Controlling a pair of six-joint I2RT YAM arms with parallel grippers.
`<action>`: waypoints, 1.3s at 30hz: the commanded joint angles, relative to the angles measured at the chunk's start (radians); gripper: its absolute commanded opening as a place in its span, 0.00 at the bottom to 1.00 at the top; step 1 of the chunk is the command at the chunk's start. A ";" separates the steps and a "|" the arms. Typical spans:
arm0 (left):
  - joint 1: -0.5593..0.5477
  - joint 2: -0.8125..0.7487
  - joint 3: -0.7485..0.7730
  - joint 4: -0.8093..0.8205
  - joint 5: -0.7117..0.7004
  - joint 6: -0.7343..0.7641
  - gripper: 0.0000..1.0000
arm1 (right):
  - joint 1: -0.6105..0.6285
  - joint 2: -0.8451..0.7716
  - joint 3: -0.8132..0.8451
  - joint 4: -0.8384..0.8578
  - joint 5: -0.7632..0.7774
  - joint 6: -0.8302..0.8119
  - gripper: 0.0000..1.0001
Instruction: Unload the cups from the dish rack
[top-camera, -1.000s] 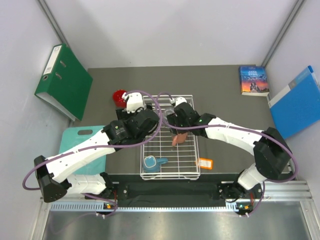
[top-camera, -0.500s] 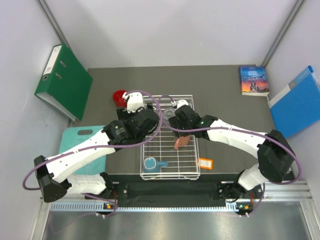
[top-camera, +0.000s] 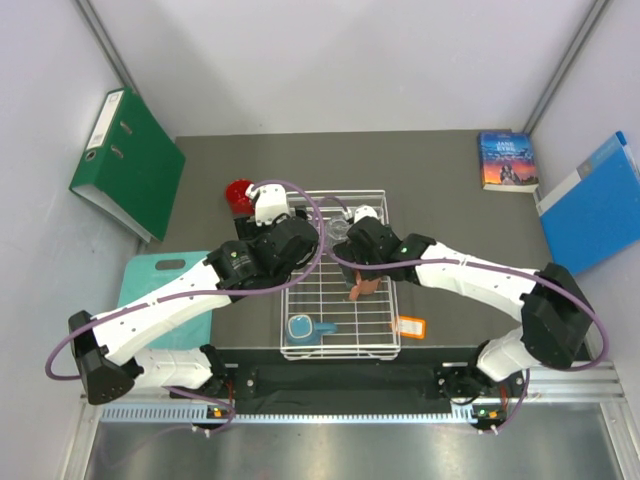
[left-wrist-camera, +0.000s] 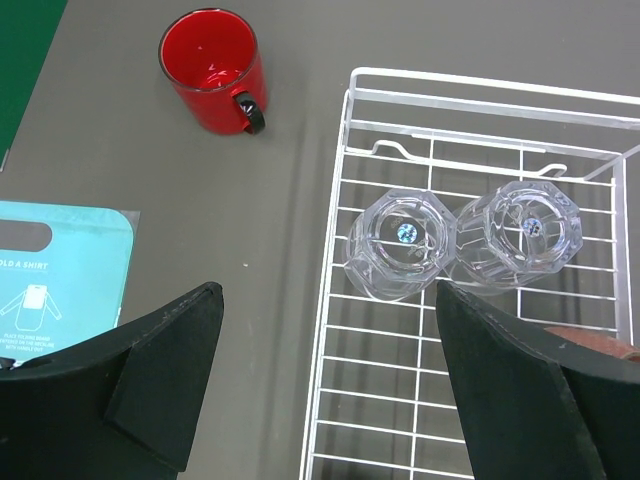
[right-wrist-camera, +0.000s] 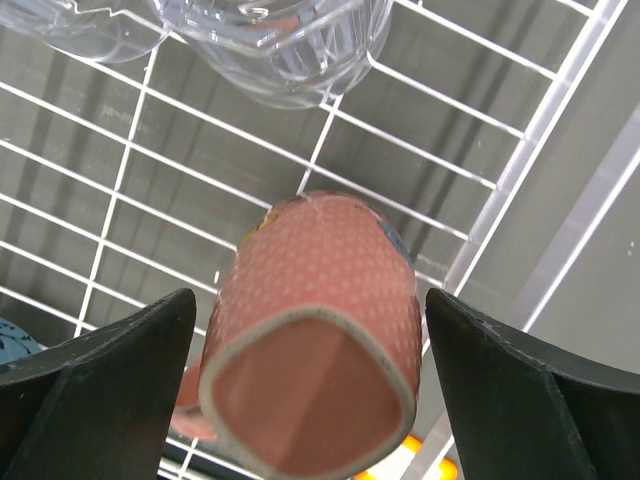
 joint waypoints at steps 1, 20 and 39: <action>0.003 0.003 0.000 0.038 -0.004 0.006 0.91 | 0.028 -0.060 0.012 -0.018 0.034 0.036 0.95; 0.001 0.011 -0.006 0.045 0.002 0.009 0.91 | 0.036 -0.041 -0.028 -0.025 0.030 0.064 0.00; 0.001 0.020 0.023 0.074 -0.007 0.029 0.91 | 0.042 -0.140 0.254 -0.182 0.053 -0.001 0.00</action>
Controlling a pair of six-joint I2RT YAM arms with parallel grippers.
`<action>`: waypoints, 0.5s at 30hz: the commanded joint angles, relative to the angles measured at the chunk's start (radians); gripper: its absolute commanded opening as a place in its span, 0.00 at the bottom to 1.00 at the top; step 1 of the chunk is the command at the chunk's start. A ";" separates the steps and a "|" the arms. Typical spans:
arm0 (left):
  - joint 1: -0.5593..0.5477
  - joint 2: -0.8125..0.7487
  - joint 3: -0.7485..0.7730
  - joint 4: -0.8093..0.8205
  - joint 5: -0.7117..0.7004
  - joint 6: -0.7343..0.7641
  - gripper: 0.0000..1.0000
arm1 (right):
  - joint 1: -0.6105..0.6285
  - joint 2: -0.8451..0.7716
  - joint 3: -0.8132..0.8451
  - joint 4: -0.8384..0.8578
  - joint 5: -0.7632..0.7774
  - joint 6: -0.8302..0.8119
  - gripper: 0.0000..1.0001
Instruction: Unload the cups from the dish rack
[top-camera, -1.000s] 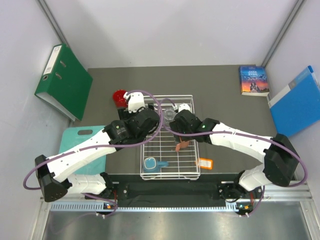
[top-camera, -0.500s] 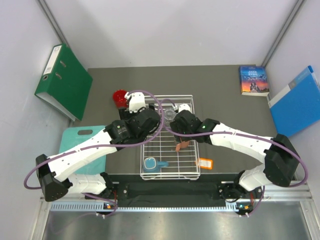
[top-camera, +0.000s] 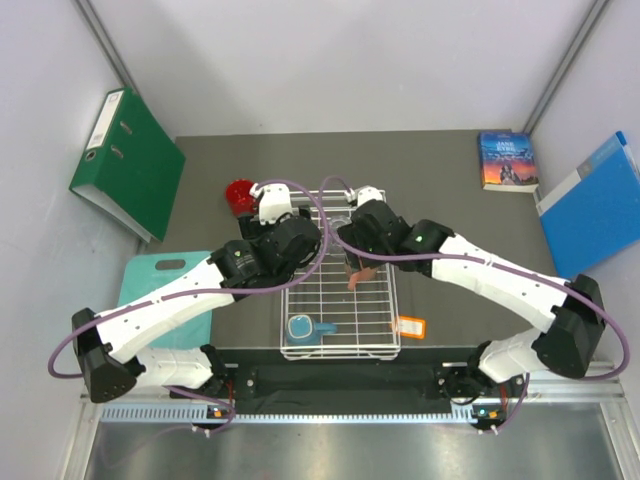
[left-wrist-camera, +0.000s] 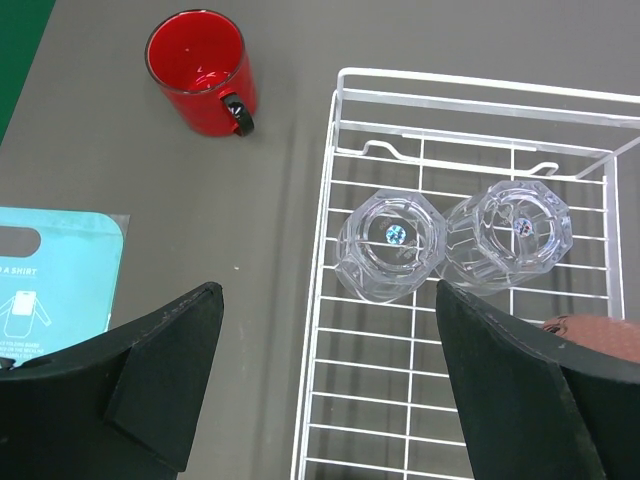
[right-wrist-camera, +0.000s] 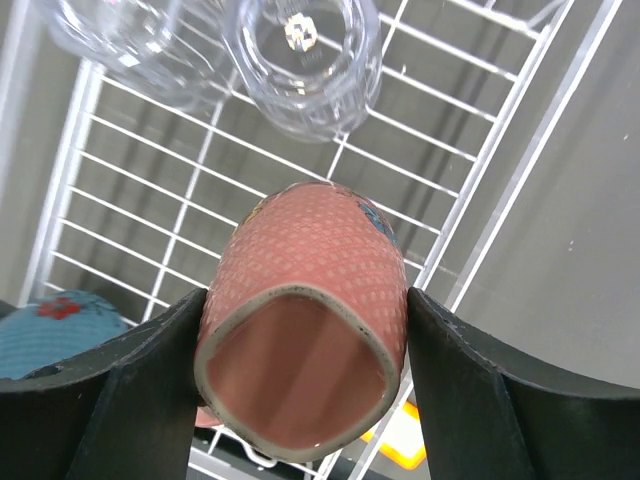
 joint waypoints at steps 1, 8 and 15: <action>0.001 0.003 0.027 0.043 -0.021 0.013 0.91 | 0.017 -0.076 0.081 0.006 0.021 -0.007 0.00; 0.009 -0.025 0.057 0.035 -0.041 -0.018 0.92 | -0.118 -0.212 0.070 0.108 -0.109 0.060 0.00; 0.084 -0.114 0.018 0.160 0.120 -0.075 0.98 | -0.477 -0.372 -0.154 0.467 -0.624 0.210 0.00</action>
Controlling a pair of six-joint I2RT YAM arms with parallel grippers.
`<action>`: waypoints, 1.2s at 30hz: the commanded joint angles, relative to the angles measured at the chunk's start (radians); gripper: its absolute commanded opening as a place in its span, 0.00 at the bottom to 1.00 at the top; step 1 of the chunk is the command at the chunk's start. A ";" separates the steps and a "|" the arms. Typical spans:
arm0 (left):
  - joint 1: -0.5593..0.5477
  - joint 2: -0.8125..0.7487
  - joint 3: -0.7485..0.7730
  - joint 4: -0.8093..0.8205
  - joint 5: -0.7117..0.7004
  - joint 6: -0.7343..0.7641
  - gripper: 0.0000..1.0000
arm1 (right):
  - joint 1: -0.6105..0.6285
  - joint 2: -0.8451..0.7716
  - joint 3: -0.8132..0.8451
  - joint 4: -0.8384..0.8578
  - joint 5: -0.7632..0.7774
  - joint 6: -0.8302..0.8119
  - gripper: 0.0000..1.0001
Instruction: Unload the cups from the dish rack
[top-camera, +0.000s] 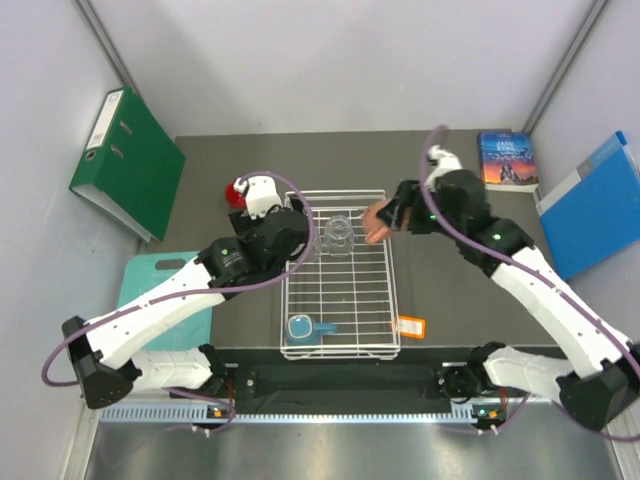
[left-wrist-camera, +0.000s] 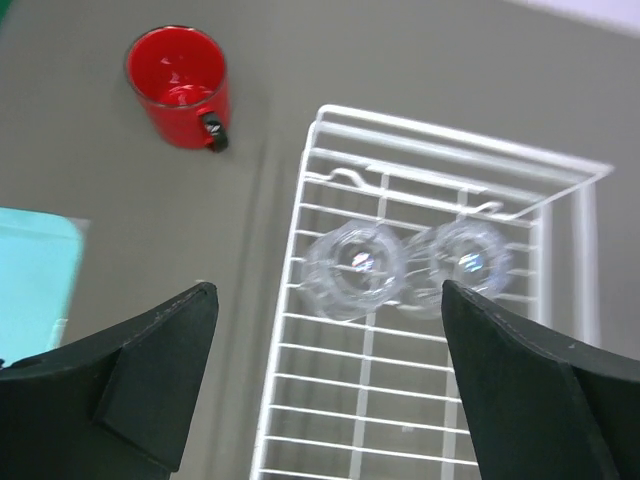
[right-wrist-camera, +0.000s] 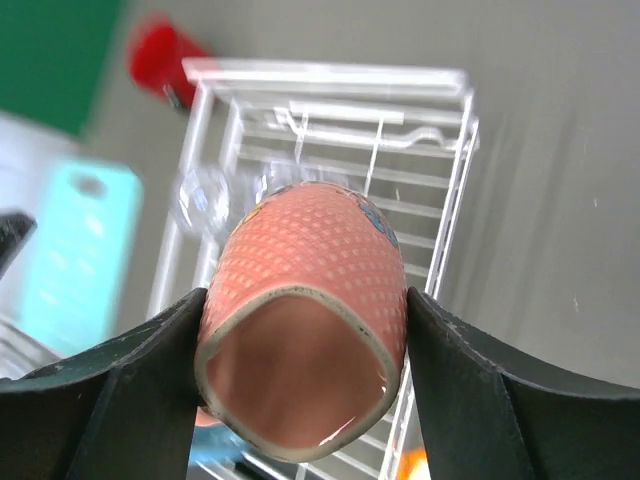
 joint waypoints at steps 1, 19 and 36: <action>0.067 -0.127 -0.027 0.177 0.151 -0.027 0.99 | -0.218 -0.107 -0.115 0.383 -0.402 0.180 0.00; 0.454 -0.025 -0.247 1.091 1.323 -0.332 0.94 | -0.336 0.026 -0.391 1.373 -0.749 0.751 0.00; 0.454 0.090 -0.258 1.357 1.441 -0.473 0.86 | -0.310 0.138 -0.371 1.504 -0.768 0.811 0.00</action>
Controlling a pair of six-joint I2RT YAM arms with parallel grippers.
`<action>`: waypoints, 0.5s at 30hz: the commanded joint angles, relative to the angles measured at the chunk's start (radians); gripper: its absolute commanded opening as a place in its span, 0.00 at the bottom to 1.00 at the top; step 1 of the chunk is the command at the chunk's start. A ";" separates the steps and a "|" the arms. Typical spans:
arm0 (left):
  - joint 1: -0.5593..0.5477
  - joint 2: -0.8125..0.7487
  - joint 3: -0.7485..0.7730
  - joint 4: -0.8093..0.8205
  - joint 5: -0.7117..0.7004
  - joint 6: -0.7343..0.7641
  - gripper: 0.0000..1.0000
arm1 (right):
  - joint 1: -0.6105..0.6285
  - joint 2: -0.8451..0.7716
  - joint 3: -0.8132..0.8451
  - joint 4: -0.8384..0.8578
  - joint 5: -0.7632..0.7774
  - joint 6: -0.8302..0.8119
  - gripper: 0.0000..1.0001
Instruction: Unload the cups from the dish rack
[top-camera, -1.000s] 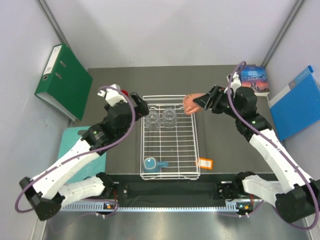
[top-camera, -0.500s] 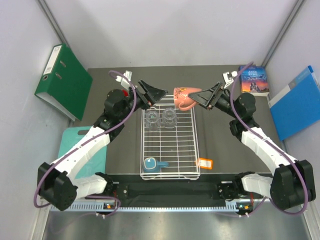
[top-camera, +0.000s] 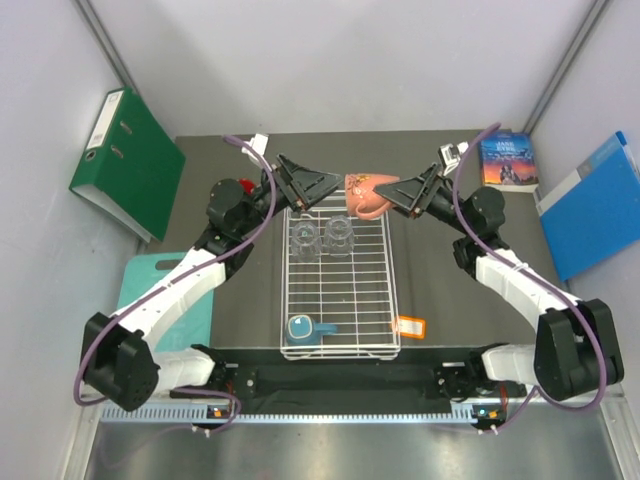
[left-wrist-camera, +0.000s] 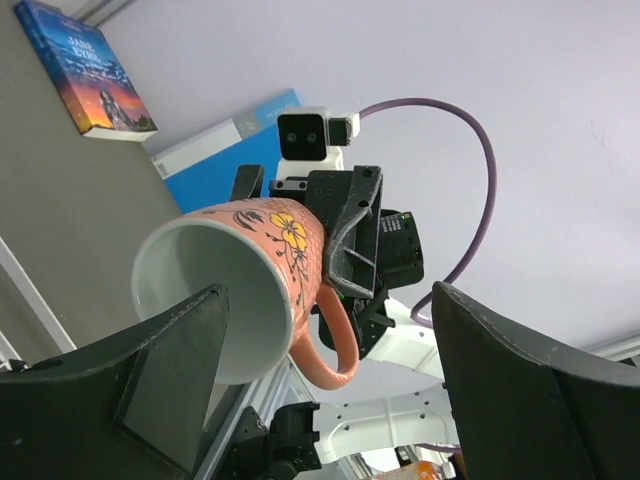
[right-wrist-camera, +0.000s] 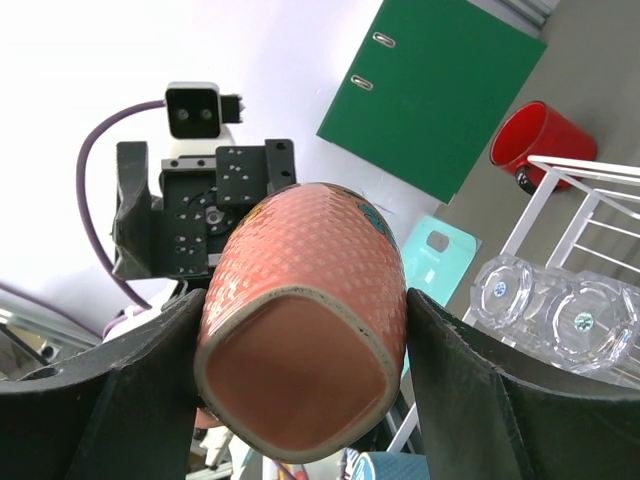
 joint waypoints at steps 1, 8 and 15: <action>0.004 0.048 0.007 0.134 0.057 -0.042 0.86 | 0.016 0.010 0.055 0.161 -0.018 0.020 0.00; -0.002 0.115 0.010 0.212 0.086 -0.077 0.82 | 0.048 0.030 0.072 0.163 -0.044 0.008 0.00; -0.002 0.140 0.018 0.243 0.094 -0.084 0.72 | 0.086 0.041 0.078 0.157 -0.057 -0.012 0.00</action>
